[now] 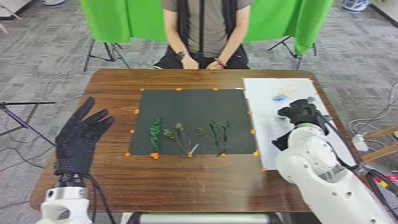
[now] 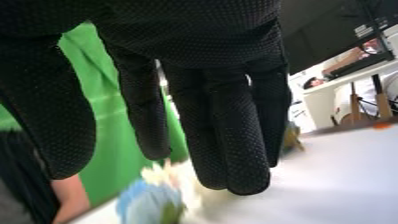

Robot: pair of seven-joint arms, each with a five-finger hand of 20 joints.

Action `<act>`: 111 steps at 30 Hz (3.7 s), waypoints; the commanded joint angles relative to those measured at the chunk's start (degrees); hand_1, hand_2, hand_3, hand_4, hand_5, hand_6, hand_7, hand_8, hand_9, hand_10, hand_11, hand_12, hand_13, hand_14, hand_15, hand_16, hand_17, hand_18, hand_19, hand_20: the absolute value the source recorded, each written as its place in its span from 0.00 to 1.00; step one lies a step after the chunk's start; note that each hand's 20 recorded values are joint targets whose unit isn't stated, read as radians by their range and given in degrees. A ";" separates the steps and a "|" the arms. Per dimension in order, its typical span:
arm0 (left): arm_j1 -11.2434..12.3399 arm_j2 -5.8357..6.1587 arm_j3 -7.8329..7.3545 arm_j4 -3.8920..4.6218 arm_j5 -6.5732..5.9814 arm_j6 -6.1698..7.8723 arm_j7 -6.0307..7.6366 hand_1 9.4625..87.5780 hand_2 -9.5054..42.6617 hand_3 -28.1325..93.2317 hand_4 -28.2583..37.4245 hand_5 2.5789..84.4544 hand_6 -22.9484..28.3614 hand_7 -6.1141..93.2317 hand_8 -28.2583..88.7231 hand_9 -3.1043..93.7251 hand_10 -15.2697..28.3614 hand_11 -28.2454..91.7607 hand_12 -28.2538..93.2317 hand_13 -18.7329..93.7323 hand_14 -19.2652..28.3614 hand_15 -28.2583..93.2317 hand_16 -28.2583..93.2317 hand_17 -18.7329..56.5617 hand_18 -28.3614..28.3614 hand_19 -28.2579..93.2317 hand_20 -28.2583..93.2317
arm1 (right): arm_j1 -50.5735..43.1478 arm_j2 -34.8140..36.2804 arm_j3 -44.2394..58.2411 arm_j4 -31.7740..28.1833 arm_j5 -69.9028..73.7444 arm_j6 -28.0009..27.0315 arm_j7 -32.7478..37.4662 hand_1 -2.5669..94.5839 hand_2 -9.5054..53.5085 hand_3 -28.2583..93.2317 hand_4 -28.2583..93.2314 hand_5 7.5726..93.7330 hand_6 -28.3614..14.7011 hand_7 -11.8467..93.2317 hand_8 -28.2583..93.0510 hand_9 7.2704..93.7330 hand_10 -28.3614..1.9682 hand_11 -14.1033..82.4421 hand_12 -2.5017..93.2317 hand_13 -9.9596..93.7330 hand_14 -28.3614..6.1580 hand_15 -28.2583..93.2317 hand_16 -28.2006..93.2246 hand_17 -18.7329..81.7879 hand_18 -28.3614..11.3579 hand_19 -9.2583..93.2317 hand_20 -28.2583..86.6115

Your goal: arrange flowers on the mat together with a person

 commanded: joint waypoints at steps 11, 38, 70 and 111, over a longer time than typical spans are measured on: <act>-0.81 1.33 0.94 0.75 -2.87 -0.63 2.46 0.15 0.36 0.85 0.00 0.39 0.58 0.18 0.16 0.42 0.78 0.43 0.32 0.43 0.92 0.63 0.17 0.18 0.92 0.73 0.25 | 7.07 -0.58 -7.34 6.96 2.60 -8.62 -1.24 0.36 0.14 0.86 0.03 0.34 0.75 0.26 0.12 0.50 0.28 0.42 0.20 0.58 0.34 0.82 0.32 0.29 0.17 0.70 0.40; -0.13 2.01 0.32 1.17 -2.72 -1.61 4.94 0.15 0.32 0.86 0.00 0.40 0.59 0.18 0.17 0.42 0.78 0.43 0.32 0.43 0.91 0.63 0.17 0.18 0.92 0.72 0.25 | 5.20 0.35 -12.01 0.84 -11.15 -0.87 -4.16 0.63 0.00 0.79 0.00 0.79 0.70 0.41 0.18 0.93 0.73 0.32 0.43 0.81 0.71 0.73 0.45 0.44 0.32 0.79 0.39; -5.77 13.12 7.35 -1.34 -6.29 4.91 15.37 0.15 0.31 0.86 0.00 0.39 0.57 0.19 0.16 0.43 0.77 0.44 0.33 0.44 0.92 0.64 0.17 0.20 0.93 0.75 0.29 | 43.68 -18.24 -57.02 16.55 5.24 -3.24 -25.56 0.62 0.00 0.80 0.00 0.79 0.72 0.41 0.18 0.92 0.69 0.42 0.39 0.82 0.67 0.77 0.41 0.44 0.32 0.80 0.39; -5.86 13.00 8.36 -1.45 -7.00 5.26 14.28 0.16 0.33 0.87 0.02 0.39 0.58 0.19 0.16 0.43 0.78 0.44 0.33 0.44 0.90 0.64 0.17 0.20 0.94 0.74 0.29 | 46.86 -20.38 -60.91 17.12 0.64 -12.32 -25.13 0.50 0.00 0.76 0.00 0.61 0.75 0.27 0.11 0.82 0.59 0.59 0.26 0.76 0.61 0.79 0.40 0.40 0.27 0.78 0.40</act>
